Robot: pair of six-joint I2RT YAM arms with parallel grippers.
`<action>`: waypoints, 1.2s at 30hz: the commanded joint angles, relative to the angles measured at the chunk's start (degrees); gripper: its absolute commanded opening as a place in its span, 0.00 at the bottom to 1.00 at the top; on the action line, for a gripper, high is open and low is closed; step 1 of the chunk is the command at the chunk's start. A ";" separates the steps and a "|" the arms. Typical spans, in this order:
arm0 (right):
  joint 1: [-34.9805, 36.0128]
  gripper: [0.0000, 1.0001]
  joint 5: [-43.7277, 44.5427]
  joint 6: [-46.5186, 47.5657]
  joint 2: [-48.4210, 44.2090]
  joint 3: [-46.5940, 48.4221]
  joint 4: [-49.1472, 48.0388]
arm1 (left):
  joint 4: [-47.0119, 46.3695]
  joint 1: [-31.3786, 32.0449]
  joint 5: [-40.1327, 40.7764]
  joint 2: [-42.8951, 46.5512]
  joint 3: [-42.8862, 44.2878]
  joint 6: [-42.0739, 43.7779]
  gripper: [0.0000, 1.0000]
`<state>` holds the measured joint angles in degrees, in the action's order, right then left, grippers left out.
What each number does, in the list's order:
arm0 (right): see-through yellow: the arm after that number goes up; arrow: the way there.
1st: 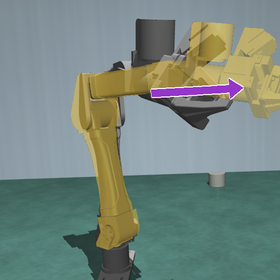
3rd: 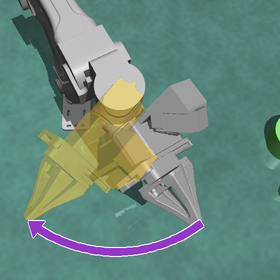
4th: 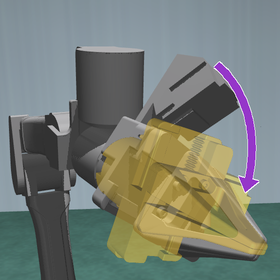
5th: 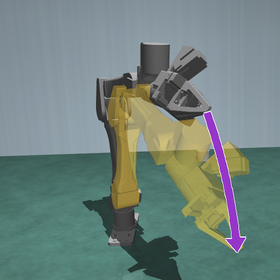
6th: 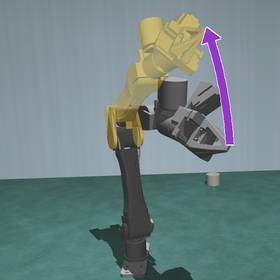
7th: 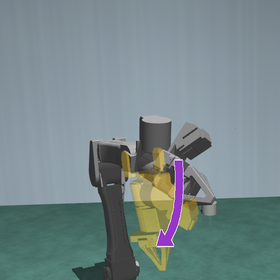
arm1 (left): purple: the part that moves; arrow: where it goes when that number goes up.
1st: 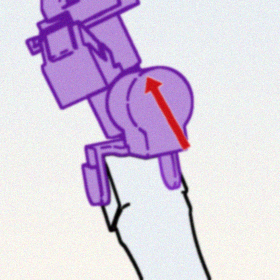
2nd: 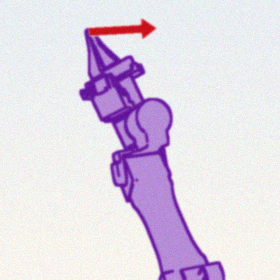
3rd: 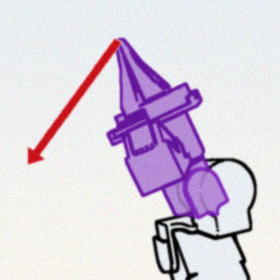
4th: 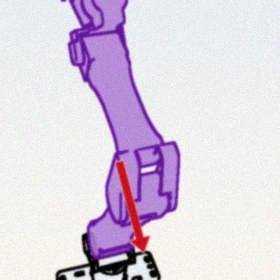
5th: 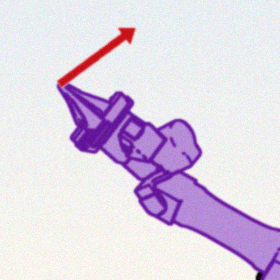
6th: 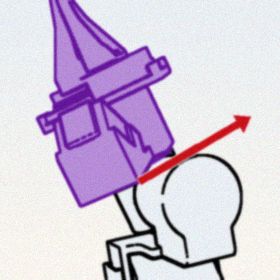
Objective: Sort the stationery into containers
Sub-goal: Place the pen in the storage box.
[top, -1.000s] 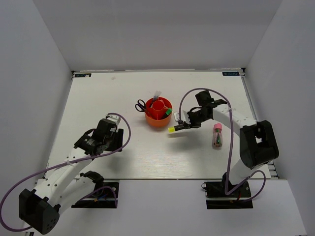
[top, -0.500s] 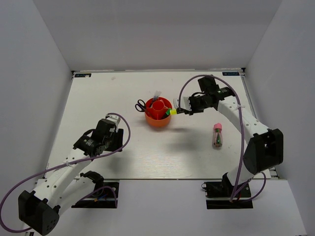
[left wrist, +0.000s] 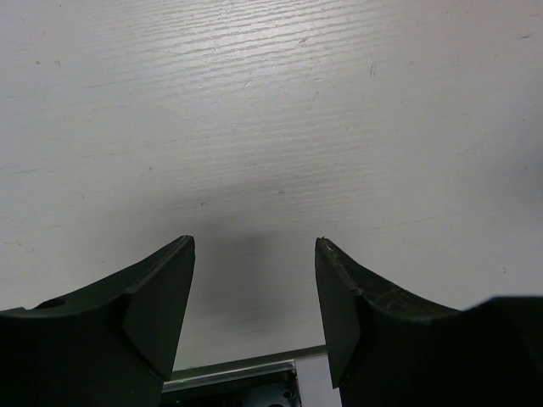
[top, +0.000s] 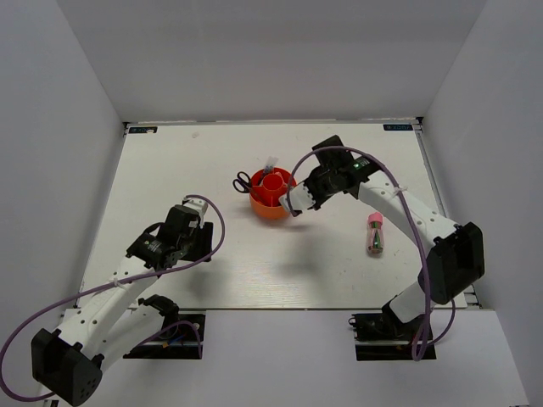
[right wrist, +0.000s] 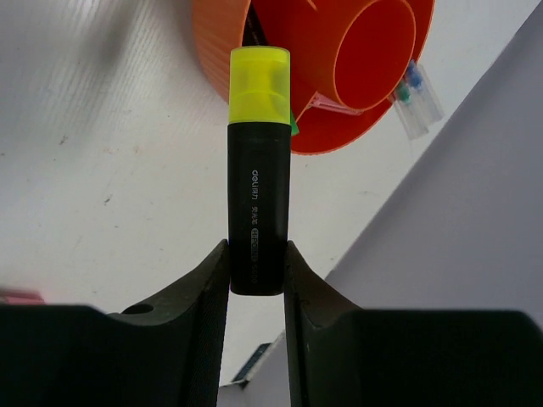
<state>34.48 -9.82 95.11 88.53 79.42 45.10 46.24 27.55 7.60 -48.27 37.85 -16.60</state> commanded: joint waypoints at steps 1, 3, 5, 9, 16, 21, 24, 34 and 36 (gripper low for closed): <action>2.43 0.00 5.07 5.43 -1.43 1.79 -1.07 | -1.06 -0.22 -1.53 1.07 0.03 -0.01 0.69; 3.31 0.00 6.21 6.14 -1.52 1.27 -1.77 | -1.06 -0.13 -1.53 1.07 -0.23 0.08 0.69; 4.63 0.00 6.83 8.24 -2.05 -0.92 -4.30 | -0.98 -0.22 -1.88 1.25 -0.14 0.08 0.69; 6.12 0.00 9.56 10.09 -1.61 -2.34 -7.83 | -1.24 -0.22 -2.32 1.69 -0.14 0.08 0.69; 7.62 0.00 13.78 14.40 -1.70 -4.80 -14.07 | -1.24 -0.22 -2.50 1.78 -0.23 0.34 0.69; 8.15 0.00 15.44 17.91 -1.52 -6.90 -17.42 | -1.24 -0.22 -2.67 2.30 -0.31 0.17 0.69; 8.32 0.00 15.45 21.16 -1.87 -9.44 -19.60 | -1.33 -0.22 -2.85 2.39 -0.32 0.25 0.69; 10.17 0.00 16.41 26.79 -2.14 -15.34 -26.20 | -1.33 -0.22 -2.85 2.66 -0.23 -0.01 0.69; 10.69 0.21 16.42 25.75 -1.87 -14.99 -26.29 | -1.33 -0.22 -2.85 2.65 -0.40 0.16 0.69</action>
<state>44.27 5.78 113.45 87.81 64.29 22.39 45.80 27.53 5.32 -46.65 37.85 -16.58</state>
